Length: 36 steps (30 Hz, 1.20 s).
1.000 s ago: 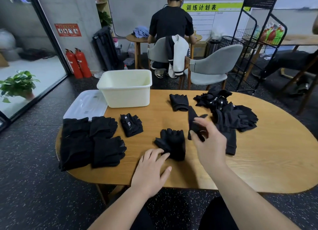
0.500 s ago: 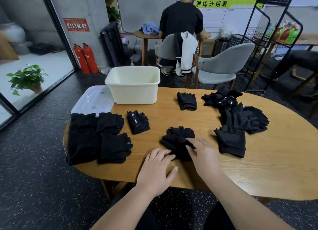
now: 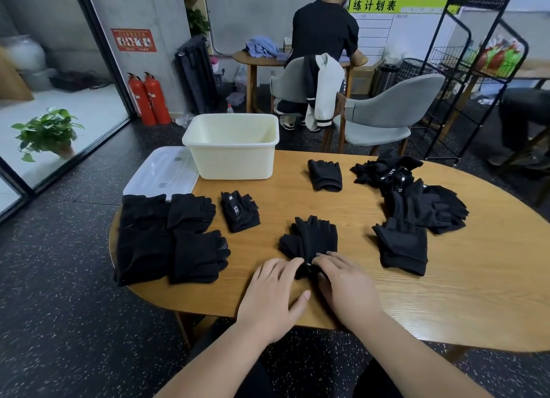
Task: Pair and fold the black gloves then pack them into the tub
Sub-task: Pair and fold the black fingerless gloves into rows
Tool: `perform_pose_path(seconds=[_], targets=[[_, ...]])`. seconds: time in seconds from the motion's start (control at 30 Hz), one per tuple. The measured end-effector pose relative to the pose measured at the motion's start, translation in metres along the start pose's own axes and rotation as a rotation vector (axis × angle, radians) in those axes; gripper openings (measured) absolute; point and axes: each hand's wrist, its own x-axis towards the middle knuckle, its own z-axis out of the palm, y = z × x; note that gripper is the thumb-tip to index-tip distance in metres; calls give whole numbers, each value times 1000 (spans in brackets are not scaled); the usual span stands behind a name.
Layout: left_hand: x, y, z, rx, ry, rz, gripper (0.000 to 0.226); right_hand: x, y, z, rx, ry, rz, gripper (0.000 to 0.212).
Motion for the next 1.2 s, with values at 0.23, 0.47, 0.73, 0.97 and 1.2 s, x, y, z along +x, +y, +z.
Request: perform_pose_path(seconds=[0.23, 0.47, 0.73, 0.97, 1.2], targets=[[1, -3, 6, 62, 7, 56, 59, 36, -6, -23, 148, 61, 113, 25], [1, -5, 8, 50, 28, 63, 55, 83, -10, -9, 40, -500, 28, 52], [0, -6, 3, -140, 60, -61, 53, 87, -10, 14, -92, -508, -46, 58], [-1, -3, 2, -233, 154, -77, 39, 84, -4, 20, -57, -502, -23, 60], [-2, -2, 0, -174, 101, -45, 58, 61, -15, 15, -48, -448, 44, 60]])
